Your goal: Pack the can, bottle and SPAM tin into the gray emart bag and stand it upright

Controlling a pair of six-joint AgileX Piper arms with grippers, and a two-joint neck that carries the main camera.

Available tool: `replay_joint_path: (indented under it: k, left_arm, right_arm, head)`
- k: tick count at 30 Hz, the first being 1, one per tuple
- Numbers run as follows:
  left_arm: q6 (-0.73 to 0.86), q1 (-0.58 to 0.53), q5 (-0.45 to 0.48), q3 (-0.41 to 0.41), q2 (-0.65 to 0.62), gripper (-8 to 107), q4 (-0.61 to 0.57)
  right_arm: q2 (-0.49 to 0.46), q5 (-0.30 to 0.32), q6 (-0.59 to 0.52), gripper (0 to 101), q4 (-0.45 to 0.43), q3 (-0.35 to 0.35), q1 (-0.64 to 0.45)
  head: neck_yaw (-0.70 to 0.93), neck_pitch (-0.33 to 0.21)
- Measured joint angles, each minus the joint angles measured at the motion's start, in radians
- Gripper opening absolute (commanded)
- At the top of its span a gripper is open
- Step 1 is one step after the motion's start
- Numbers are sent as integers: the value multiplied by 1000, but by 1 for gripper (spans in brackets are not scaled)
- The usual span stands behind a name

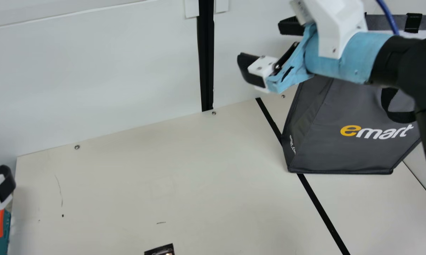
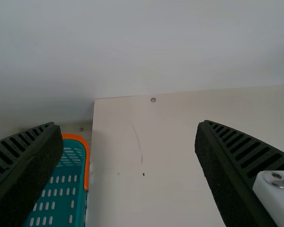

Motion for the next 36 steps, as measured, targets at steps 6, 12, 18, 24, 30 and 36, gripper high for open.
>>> replay_joint_path:
  k: [6, 12, 18, 24, 30, 36]
  left_arm:
    - [0, 0, 0, 0, 0, 90, 0]
    - [0, 0, 0, 0, 0, 90, 0]
    - [0, 0, 0, 0, 0, 90, 0]
    - [0, 0, 0, 0, 0, 90, 0]
    - [0, 0, 0, 0, 0, 90, 0]
    - [0, 0, 0, 0, 0, 90, 0]
  right_arm:
    - [-32, -103, 39, 95, -112, 110, 86]
    - [-64, -181, 103, 95, -200, 218, 152]
    - [-98, -234, 179, 95, -262, 317, 210]
    - [-130, -275, 260, 95, -309, 413, 251]
    - [-157, -315, 340, 95, -353, 498, 294]
    - [-159, -321, 354, 95, -364, 515, 302]
  head:
    - [0, 0]
    - [0, 0]
    - [0, 2]
    - [0, 0]
    - [2, 0]
    - [2, 0]
